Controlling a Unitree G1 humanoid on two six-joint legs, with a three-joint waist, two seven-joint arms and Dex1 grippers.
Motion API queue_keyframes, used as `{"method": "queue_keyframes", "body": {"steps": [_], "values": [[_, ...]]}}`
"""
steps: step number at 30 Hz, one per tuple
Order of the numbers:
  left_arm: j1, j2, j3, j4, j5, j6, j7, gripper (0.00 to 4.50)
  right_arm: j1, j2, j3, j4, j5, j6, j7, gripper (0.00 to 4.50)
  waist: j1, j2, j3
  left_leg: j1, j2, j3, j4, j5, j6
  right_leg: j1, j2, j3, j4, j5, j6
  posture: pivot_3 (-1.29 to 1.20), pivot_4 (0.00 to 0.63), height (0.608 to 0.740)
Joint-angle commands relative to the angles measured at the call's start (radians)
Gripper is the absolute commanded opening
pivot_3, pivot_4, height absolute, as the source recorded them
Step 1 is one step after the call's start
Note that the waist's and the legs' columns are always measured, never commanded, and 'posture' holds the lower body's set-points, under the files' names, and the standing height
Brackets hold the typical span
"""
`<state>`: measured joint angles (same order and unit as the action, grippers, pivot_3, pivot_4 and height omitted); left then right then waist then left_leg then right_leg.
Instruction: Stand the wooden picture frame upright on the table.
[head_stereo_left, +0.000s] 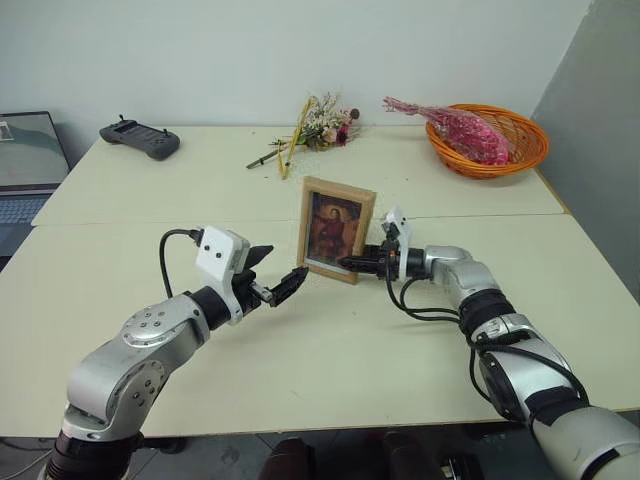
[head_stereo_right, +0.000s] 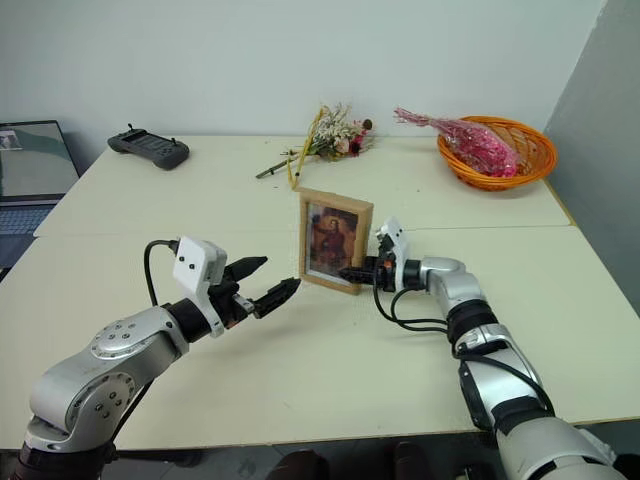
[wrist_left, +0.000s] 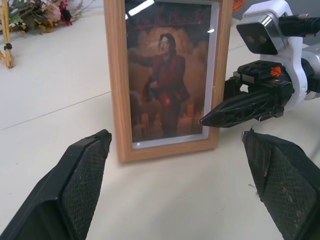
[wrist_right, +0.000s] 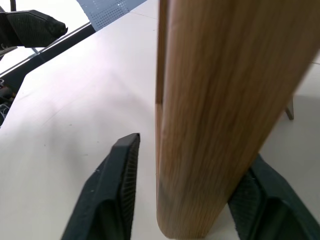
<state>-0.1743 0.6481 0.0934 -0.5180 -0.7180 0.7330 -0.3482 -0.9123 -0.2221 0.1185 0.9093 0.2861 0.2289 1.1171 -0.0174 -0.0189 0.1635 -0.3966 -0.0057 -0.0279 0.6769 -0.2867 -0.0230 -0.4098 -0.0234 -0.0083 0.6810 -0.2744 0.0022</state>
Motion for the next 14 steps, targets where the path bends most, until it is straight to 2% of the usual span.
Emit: {"method": "queue_keyframes", "body": {"steps": [1,5,12,14], "values": [[-0.034,0.005,0.008,0.003,0.02,-0.005,-0.034,4.5,0.017,-0.022,-0.027,-0.065,-0.01,-0.008,0.003,3.56,0.0,0.0,0.0,0.0,0.0,0.0,0.0,0.0,0.0,0.0,0.0,0.0,0.0,0.0,0.0,0.0,0.15,0.74],[-0.045,0.057,0.029,0.051,0.029,-0.005,-0.121,4.5,0.097,-0.104,-0.037,-0.169,-0.004,0.044,0.034,4.43,0.003,0.0,0.0,0.0,0.0,0.0,0.0,0.0,0.0,0.0,0.0,0.0,0.0,0.0,0.0,0.0,0.15,0.74],[-0.098,0.21,0.109,0.202,-0.008,0.042,-0.311,4.5,0.232,-0.3,-0.062,-0.515,0.025,0.177,0.057,4.49,0.009,0.001,0.001,0.0,0.0,0.0,0.0,-0.001,0.001,0.0,0.0,-0.001,0.0,0.0,0.0,0.0,0.15,0.74],[-0.13,0.29,0.123,0.282,0.004,0.042,-0.408,4.5,0.242,-0.36,-0.087,-0.662,0.093,0.298,0.079,4.49,0.007,0.001,0.001,0.001,0.0,0.0,0.0,-0.001,0.002,0.0,0.001,0.0,0.0,0.0,0.0,0.0,0.15,0.74]]}}
